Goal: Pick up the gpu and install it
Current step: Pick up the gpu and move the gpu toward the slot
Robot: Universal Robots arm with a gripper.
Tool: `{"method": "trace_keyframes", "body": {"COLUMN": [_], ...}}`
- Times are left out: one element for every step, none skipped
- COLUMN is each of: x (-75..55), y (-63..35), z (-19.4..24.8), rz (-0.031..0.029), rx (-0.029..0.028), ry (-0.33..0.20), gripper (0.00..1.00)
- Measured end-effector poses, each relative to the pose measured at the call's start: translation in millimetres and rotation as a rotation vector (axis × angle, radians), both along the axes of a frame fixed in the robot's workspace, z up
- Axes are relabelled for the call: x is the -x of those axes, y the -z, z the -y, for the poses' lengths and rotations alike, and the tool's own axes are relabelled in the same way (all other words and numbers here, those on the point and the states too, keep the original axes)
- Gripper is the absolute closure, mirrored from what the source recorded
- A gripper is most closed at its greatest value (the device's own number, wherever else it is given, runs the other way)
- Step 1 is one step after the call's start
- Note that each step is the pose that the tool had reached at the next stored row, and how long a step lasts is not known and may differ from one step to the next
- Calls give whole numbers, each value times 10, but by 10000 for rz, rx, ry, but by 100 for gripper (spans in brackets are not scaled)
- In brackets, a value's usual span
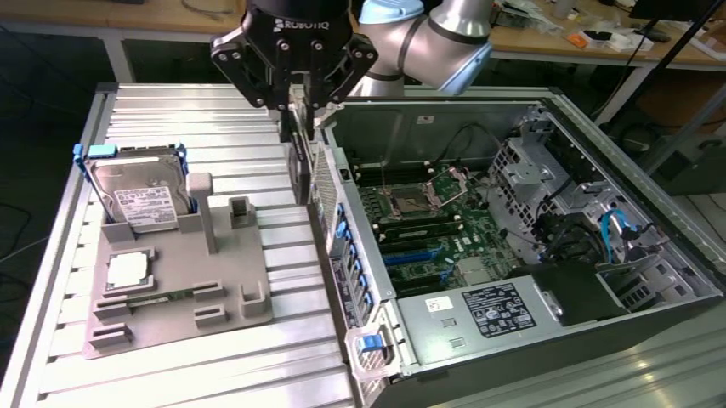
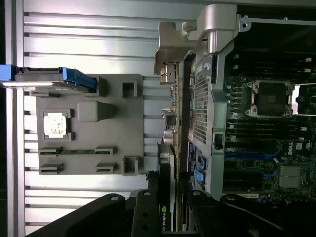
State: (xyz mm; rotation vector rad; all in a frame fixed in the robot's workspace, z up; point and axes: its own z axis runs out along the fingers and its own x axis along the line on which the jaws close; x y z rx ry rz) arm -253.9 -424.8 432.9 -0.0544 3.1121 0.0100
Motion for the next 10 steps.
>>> {"method": "trace_keyframes", "body": {"x": [-28, -54, -81, -107, -130, -152, -175, -194, -211, -228], "y": [-1, -1, 0, -1, -3, -17, -40, -51, -58, -62], "z": [0, 0, 0, 0, 0, 0, 0, 0, 0, 0], "rz": [3, 7, 10, 13, 17, 17, 20, 22, 23, 25], "rx": [0, 1, 0, 0, 0, 1, 1, -1, -1, -1], "ry": [0, -1, 0, 0, 0, 0, 0, 0, 0, 0], "gripper": [73, 73, 73, 73, 73, 73, 73, 73, 73, 73]}}
